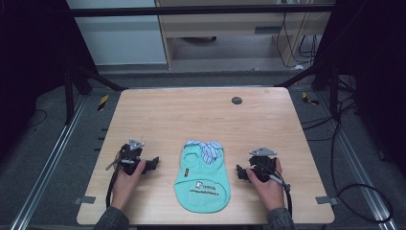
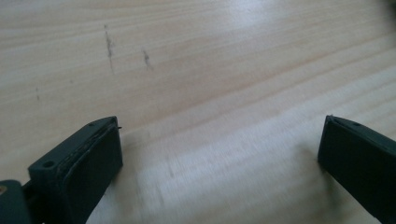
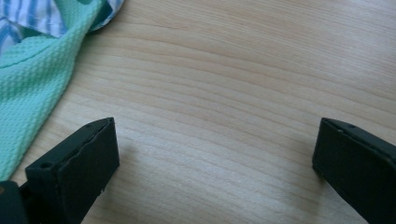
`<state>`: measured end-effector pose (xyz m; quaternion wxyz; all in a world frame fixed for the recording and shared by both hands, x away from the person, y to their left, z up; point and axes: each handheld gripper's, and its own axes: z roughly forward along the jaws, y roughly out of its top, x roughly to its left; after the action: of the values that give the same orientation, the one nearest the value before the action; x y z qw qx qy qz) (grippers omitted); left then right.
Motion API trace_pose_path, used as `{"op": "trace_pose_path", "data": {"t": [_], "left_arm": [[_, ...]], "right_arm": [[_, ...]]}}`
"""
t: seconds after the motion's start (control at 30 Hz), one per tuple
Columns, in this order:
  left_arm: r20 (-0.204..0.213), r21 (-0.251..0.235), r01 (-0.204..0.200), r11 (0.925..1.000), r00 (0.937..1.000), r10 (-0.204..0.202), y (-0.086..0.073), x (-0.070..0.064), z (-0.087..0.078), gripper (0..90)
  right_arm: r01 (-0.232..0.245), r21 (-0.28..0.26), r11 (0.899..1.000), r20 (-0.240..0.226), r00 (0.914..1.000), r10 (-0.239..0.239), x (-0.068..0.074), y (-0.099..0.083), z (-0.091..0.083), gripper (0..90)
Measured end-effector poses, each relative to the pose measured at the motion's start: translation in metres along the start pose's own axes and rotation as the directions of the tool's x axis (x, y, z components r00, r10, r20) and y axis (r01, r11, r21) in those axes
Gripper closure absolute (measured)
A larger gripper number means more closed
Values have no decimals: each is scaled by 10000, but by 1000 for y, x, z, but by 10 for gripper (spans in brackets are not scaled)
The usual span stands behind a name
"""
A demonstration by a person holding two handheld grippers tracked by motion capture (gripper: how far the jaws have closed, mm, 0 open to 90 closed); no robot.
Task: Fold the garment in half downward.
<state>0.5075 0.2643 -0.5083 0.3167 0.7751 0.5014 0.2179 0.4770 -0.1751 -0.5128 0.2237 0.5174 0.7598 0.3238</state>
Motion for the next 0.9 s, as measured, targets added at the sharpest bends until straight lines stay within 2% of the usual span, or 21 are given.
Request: {"op": "trace_pose_path", "data": {"t": [0.2, 0.3, 0.47, 0.53, 0.6, 0.63, 0.67, 0.73, 0.8, 0.83, 0.87, 0.9], "left_arm": [[-62, -32, 85, 10000, 9999, -85, -1, -3, -1, 0], [-52, 11, 4, 10000, 10000, -4, -2, -6, -2, 0], [365, -3, -303, 9995, 9989, 302, -6, -14, -6, 0], [605, 53, -629, 9980, 9962, 625, -5, -16, -9, 30], [822, 87, -925, 9957, 9924, 915, 3, -19, -12, 55], [822, 87, -925, 9957, 9924, 915, 3, -19, -12, 68], [902, 46, -953, 9954, 9914, 945, 7, -20, -13, 73], [1049, -31, -1006, 9949, 9894, 1004, 17, -20, -13, 72], [1231, 14, -1118, 9937, 9862, 1108, 33, -21, -9, 69], [1270, -33, -1165, 9932, 9851, 1159, 39, -21, -7, 66], [1270, -33, -1165, 9932, 9851, 1159, 39, -21, -7, 65], [1347, -57, -1233, 9924, 9832, 1229, 45, -21, -5, 65]], "right_arm": [[79, 11, 10000, -147, 9999, -79, 1, 0, 0, 4], [76, 13, 10000, -119, 9999, -76, 1, 0, 0, 4], [20, 2, 10000, -53, 10000, -20, 2, 0, 0, 6], [9, -23, 10000, -32, 10000, -9, 2, 0, 0, 21], [28, -202, 9998, -202, 9998, -32, 4, 3, -2, 106], [28, -202, 9998, -202, 9998, -32, 4, 3, -2, 106], [142, -200, 9997, -542, 9984, -153, 7, 9, -3, 148], [294, -233, 9993, -618, 9976, -308, 8, 13, -2, 173], [811, -53, 9967, -647, 9946, -813, 12, 29, 2, 227], [942, -45, 9955, -668, 9933, -943, 12, 38, 4, 247], [942, -45, 9955, -668, 9933, -943, 12, 38, 4, 247], [959, -36, 9954, -826, 9920, -958, 12, 45, 5, 264]]}}
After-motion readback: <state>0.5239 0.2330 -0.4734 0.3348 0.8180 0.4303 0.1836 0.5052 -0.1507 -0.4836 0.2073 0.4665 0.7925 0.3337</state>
